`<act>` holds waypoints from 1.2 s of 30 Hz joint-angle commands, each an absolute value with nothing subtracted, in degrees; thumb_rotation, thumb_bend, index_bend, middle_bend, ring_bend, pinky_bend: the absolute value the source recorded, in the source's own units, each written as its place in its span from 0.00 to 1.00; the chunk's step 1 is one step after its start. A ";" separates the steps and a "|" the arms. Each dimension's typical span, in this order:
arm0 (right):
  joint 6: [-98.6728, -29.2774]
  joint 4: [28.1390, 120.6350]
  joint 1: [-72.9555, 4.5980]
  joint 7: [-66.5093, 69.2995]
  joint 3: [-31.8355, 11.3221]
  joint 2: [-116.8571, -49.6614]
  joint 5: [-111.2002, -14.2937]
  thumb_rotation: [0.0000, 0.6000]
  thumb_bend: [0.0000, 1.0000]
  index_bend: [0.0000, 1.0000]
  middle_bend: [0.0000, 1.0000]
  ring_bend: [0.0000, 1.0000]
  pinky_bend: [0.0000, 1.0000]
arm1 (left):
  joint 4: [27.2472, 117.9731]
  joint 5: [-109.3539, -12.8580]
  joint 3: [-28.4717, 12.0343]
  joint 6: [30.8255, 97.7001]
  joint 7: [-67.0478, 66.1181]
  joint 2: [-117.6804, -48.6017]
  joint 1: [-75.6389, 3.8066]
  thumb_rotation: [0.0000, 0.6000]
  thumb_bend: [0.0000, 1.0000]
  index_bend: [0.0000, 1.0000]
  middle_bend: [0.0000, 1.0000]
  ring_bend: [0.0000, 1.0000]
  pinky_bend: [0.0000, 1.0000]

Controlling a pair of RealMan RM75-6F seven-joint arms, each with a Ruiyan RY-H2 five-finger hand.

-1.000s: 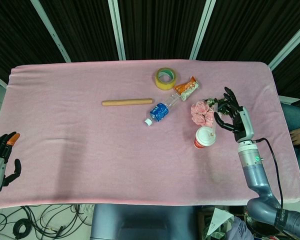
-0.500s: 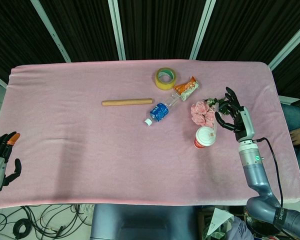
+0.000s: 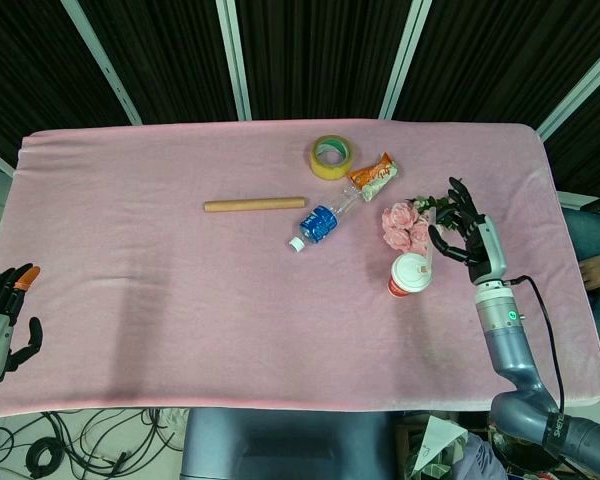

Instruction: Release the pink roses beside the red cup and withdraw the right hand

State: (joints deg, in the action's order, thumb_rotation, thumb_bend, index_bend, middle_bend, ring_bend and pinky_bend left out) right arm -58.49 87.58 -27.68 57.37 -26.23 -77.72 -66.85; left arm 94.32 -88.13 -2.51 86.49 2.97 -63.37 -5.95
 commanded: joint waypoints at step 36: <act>-56.99 84.62 -28.04 59.56 -26.08 -79.32 -67.40 1.00 0.35 0.67 0.02 0.04 0.21 | 94.09 -87.76 -2.68 86.33 3.03 -63.27 -6.02 1.00 0.65 0.05 0.04 0.00 0.00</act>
State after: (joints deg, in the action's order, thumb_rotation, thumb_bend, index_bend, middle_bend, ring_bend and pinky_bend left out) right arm -57.00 84.65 -28.05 59.51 -26.10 -79.30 -67.37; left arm 94.09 -87.76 -2.68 86.33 3.03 -63.28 -6.02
